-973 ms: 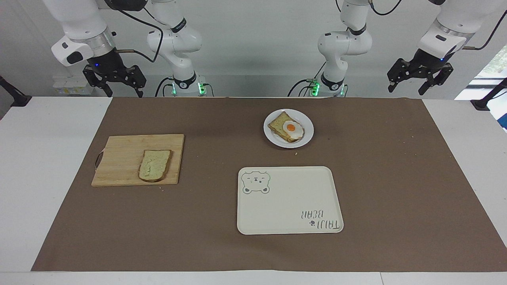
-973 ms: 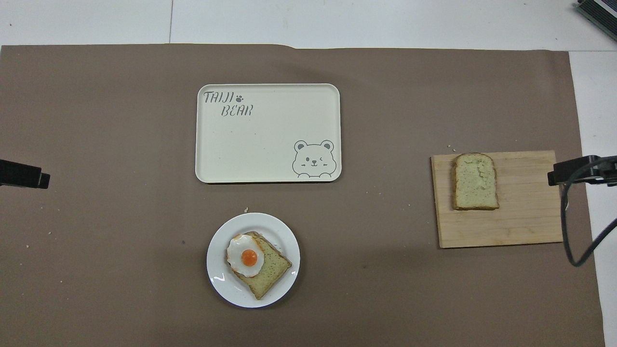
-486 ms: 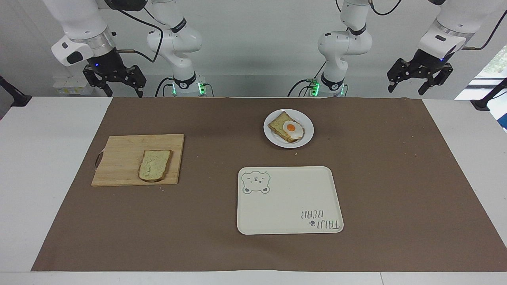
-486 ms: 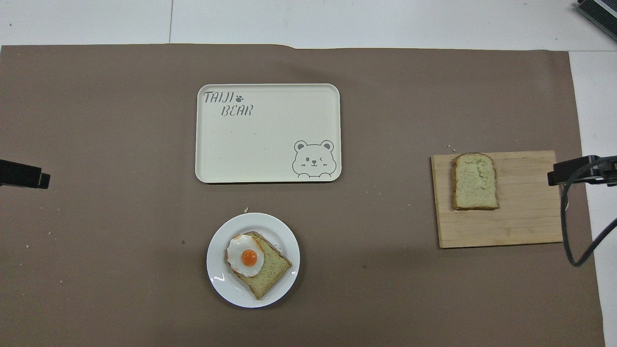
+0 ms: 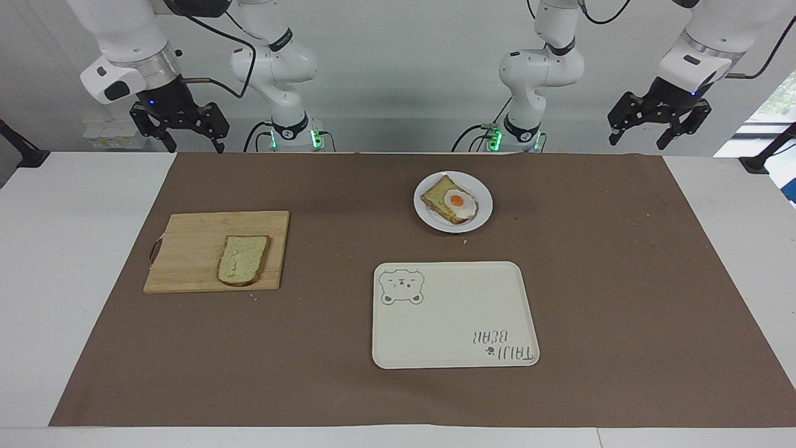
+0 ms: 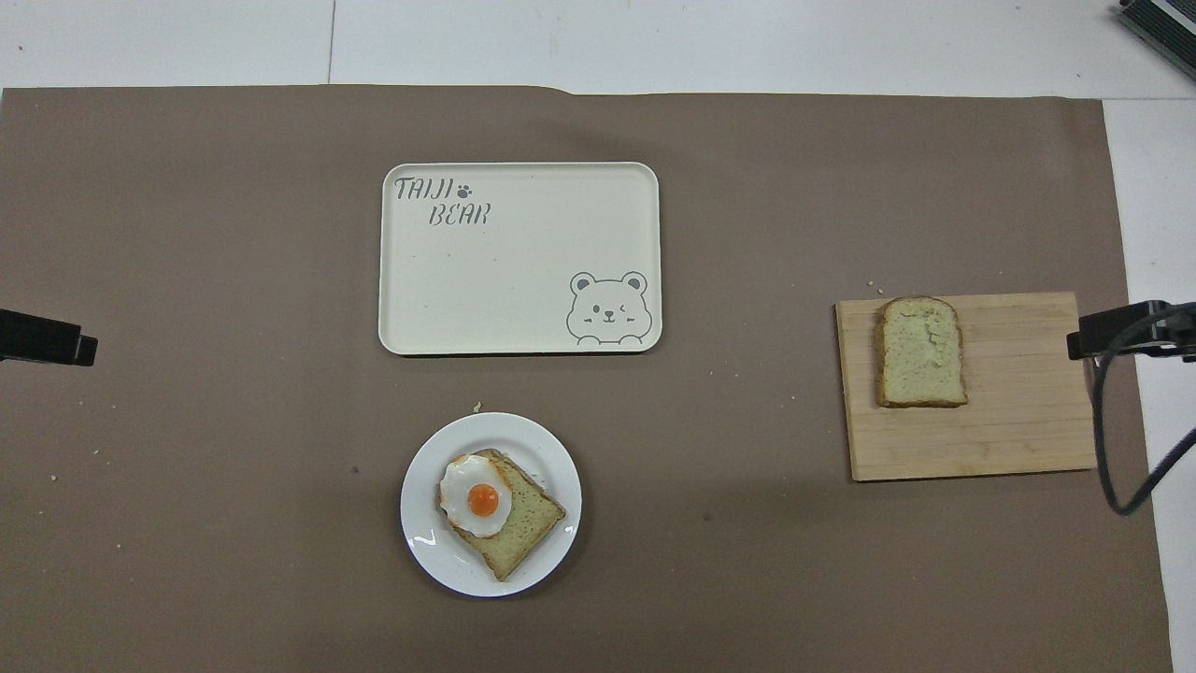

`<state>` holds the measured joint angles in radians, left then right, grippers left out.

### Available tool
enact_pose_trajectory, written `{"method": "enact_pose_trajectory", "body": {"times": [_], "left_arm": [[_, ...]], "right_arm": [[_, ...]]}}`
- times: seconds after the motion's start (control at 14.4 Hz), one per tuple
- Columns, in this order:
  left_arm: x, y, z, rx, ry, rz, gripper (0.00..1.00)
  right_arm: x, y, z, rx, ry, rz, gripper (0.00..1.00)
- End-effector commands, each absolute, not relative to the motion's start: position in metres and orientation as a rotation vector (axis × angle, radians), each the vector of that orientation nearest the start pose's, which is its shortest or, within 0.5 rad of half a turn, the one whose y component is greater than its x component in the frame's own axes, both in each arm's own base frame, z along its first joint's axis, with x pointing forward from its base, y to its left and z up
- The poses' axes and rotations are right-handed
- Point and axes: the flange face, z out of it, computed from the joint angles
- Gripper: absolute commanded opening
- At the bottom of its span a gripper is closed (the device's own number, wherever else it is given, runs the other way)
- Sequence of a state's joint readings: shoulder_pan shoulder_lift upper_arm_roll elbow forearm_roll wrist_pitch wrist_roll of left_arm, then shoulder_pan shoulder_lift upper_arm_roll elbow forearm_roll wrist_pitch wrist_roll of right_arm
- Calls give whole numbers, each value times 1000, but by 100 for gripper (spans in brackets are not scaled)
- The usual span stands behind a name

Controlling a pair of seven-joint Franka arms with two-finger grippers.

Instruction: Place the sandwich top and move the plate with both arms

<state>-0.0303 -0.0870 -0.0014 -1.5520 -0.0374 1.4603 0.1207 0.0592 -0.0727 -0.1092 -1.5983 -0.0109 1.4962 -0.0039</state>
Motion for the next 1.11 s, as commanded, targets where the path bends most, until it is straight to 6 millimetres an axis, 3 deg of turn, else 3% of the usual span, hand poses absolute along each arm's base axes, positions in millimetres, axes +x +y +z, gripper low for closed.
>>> {"method": "enact_pose_trajectory", "body": {"times": [0.0, 0.35, 0.63, 1.04], "left_arm": [[511, -22, 669, -3182, 242, -18, 100], [511, -22, 668, -3182, 245, -11, 100], [512, -22, 668, -3182, 242, -18, 100], [513, -22, 670, -3182, 244, -28, 100]], "right_arm": [[515, -30, 644, -3140, 72, 47, 100], [519, -31, 640, -3141, 77, -16, 100], [527, -30, 626, -3140, 76, -43, 100], [545, -32, 580, -3142, 73, -72, 100]]}}
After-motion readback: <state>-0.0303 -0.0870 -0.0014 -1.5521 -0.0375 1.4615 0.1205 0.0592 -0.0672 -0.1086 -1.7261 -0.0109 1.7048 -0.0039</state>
